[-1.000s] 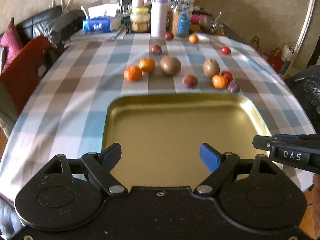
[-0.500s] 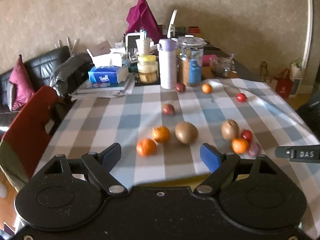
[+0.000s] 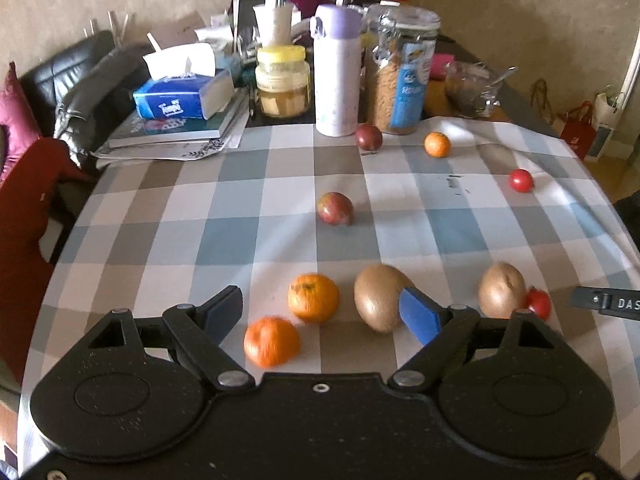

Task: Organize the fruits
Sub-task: 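Grasp the red-yellow fruit with the left tool while the right tool grasps a red tomato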

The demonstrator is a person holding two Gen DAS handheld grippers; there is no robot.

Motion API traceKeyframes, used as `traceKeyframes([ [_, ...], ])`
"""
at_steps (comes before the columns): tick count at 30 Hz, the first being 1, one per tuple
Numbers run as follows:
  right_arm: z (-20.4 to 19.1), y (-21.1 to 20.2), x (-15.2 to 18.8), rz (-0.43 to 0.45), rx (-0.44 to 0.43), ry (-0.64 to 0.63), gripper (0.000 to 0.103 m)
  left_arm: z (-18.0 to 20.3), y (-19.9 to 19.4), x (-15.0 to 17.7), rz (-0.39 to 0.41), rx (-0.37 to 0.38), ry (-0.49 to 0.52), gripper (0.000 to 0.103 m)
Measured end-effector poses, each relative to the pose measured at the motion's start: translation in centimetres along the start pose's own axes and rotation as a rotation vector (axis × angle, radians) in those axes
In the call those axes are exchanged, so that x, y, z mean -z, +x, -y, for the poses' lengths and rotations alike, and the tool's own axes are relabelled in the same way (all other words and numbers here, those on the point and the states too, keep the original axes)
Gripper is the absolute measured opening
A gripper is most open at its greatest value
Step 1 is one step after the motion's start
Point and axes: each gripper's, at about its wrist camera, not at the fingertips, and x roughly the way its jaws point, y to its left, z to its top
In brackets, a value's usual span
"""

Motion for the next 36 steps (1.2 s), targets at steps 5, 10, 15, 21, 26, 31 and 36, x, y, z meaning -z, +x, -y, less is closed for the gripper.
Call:
traceKeyframes([
  [5,0.2,2.4,-2.5,-0.017,0.01,0.031,0.044,0.0,2.5,-2.3,-0.021,-0.013,0.021,0.087],
  [10,0.2,4.6,-5.1,-0.036,0.01,0.065,0.044,-0.2,4.6,-4.5,-0.031,-0.002,0.015,0.087],
  [15,0.4,6.3,-7.1,-0.048,0.009,0.099,0.044,0.0,6.9,-6.2,-0.039,0.005,0.029,0.087],
  [21,0.1,8.6,-9.1,-0.081,0.061,0.093,0.044,0.3,9.7,-7.5,-0.077,0.013,0.044,0.087],
  [26,-0.5,10.1,-11.0,-0.107,0.054,0.082,0.044,0.2,11.4,-8.0,-0.102,0.024,0.039,0.087],
  [31,-0.8,11.1,-12.9,-0.125,0.019,0.115,0.044,0.0,12.3,-8.1,-0.118,0.044,0.021,0.087],
  [36,-0.9,11.6,-14.3,-0.135,-0.019,0.135,0.044,0.2,12.4,-8.4,-0.098,0.029,0.04,0.087],
])
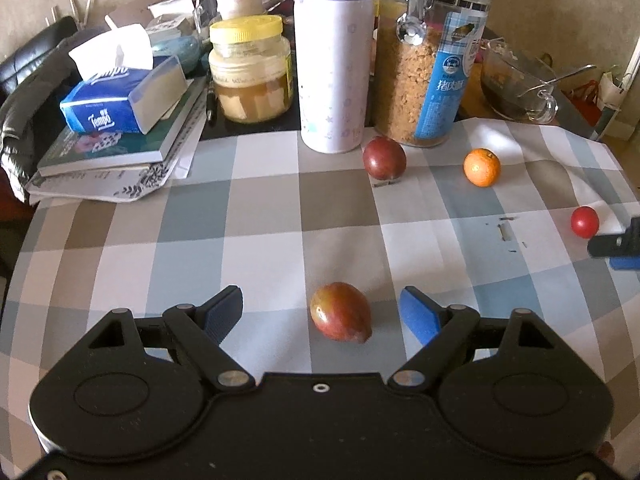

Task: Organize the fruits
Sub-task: 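Grasp the red-yellow fruit with the left tool while the right tool grasps a red tomato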

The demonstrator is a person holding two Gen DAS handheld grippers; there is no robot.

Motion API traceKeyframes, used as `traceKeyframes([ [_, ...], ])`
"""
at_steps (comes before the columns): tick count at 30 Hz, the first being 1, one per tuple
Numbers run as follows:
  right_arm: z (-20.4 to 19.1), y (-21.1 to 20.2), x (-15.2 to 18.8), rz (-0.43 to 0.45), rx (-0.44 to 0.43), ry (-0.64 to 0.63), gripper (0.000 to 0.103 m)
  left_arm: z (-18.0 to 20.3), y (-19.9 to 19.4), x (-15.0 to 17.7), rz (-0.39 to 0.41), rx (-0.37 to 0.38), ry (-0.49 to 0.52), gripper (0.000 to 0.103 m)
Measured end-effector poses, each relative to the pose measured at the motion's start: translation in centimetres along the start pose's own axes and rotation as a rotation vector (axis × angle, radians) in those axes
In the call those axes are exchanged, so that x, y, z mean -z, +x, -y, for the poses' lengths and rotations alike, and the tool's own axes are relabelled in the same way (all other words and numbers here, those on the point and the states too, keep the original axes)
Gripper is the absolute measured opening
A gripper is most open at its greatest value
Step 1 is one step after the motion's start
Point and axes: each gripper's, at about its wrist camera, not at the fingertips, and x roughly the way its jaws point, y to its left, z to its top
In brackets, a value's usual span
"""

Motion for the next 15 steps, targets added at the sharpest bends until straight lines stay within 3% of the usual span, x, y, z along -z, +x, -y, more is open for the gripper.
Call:
traceKeyframes([
  [8,0.3,-0.2,-2.0,0.098,0.006,0.033,0.044,-0.2,0.0,0.0,0.03,-0.005,0.018,0.087],
  [15,1.1,2.2,-3.1,0.087,0.05,0.078,0.045,-0.4,-0.1,0.1,0.037,0.019,0.021,0.087],
])
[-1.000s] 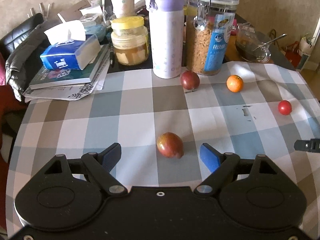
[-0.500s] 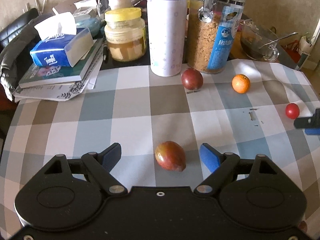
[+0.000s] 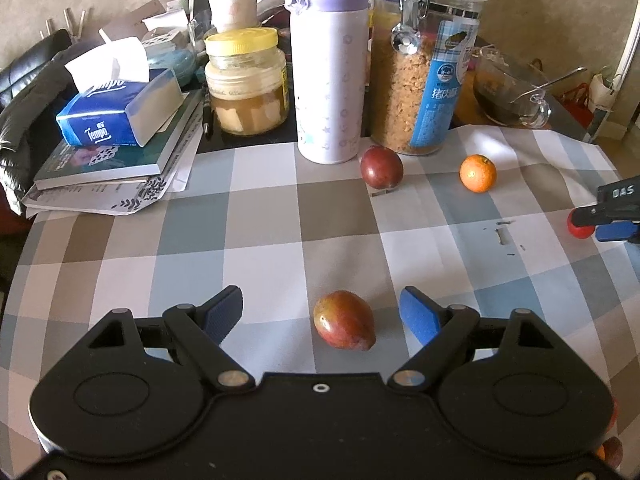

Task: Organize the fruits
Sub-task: 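Grasp the red-yellow fruit with the left tool while the right tool grasps a red tomato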

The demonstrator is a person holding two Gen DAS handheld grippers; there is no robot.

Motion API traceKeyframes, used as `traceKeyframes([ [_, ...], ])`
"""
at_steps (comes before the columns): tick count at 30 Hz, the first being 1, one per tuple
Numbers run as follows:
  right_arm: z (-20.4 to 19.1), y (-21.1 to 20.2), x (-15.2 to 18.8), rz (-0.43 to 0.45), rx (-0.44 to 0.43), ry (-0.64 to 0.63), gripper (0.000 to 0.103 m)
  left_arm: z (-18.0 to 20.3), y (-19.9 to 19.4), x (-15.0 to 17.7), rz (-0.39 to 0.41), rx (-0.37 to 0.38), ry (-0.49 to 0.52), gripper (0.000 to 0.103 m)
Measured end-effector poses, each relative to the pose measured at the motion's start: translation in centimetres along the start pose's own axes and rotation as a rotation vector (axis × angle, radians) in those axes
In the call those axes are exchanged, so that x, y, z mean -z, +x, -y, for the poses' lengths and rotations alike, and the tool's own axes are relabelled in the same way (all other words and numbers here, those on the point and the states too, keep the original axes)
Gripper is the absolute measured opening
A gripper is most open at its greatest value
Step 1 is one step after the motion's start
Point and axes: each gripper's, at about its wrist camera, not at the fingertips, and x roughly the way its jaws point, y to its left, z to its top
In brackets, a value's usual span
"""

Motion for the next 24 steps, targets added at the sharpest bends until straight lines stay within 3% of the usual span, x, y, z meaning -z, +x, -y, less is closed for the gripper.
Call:
traceKeyframes([
  [17,-0.9,1.6,2.0,0.071,0.064,-0.019,0.038,-1.4,0.8,-0.2,-0.024,0.06,-0.068,0.086],
  [24,-1.2,1.0,3.2,0.092,0.0,0.008,0.038,-0.9,1.3,0.0,-0.046,0.071,-0.06,0.086],
])
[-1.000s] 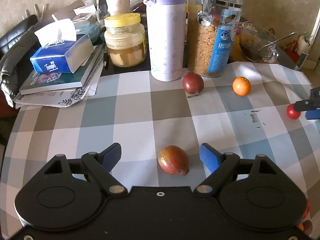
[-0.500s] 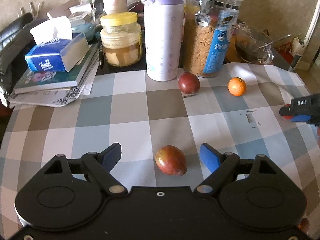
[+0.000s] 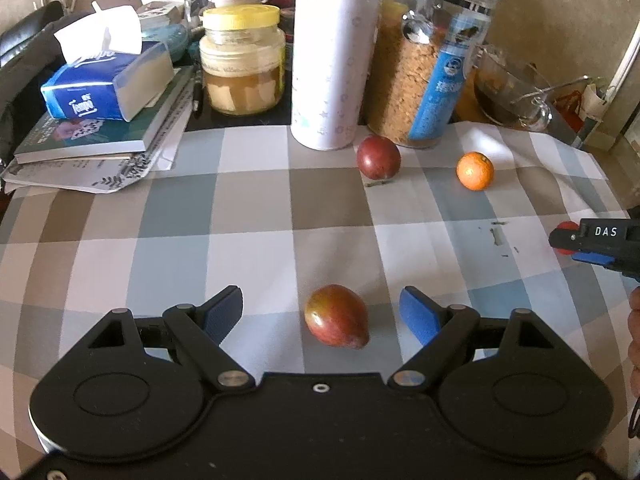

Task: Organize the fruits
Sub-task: 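Grasp the red-yellow fruit with the left tool while the right tool grasps a red tomato, then carry the red-yellow fruit and red tomato over the gold tray with both tools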

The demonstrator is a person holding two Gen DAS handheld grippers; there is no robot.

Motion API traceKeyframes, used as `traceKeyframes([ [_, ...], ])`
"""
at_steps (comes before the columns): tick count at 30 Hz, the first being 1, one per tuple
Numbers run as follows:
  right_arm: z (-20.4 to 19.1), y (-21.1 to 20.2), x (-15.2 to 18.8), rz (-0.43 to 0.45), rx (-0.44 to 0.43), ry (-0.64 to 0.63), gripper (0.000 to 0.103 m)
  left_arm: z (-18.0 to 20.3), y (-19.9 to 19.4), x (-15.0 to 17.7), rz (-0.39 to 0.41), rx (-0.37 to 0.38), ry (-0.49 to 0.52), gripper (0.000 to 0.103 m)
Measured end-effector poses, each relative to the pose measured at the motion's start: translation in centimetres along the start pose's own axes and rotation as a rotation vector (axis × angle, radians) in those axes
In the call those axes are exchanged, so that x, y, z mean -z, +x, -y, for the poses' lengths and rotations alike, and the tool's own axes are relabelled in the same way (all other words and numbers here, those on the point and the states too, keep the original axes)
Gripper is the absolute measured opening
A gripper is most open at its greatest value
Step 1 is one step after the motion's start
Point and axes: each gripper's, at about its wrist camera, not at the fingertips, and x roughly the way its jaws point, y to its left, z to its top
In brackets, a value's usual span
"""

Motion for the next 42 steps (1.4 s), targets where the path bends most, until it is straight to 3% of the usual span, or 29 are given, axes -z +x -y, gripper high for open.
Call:
traceKeyframes([
  [5,-0.9,-0.5,0.7,0.002,0.023,-0.058,0.038,0.7,0.6,0.2,-0.023,-0.007,0.004,0.086],
  [9,-1.0,-0.9,1.3,-0.02,0.013,-0.034,0.038,1.0,0.8,0.4,-0.034,-0.008,0.016,0.086],
  [18,-3.3,-1.7,4.4,0.031,0.033,-0.073,0.038,-0.2,1.2,0.3,-0.064,0.033,-0.071,0.072],
  [21,-3.2,-1.9,4.6,0.041,0.031,-0.06,0.038,-0.2,1.5,0.5,-0.078,0.031,-0.072,0.056],
  [22,-3.2,-1.9,4.6,0.042,0.029,-0.056,0.038,-0.2,1.7,0.6,-0.087,0.034,-0.07,0.046],
  [23,-3.1,-1.9,4.7,0.047,0.028,-0.051,0.038,-0.2,1.9,0.6,-0.096,0.046,-0.072,0.045],
  [29,-2.7,-1.6,4.5,0.064,0.04,-0.045,0.038,-0.4,1.7,0.6,-0.083,-0.007,-0.059,0.045],
  [42,-2.8,-3.0,3.8,0.076,0.023,-0.05,0.037,-3.6,1.5,-0.1,-0.099,0.035,-0.152,0.045],
])
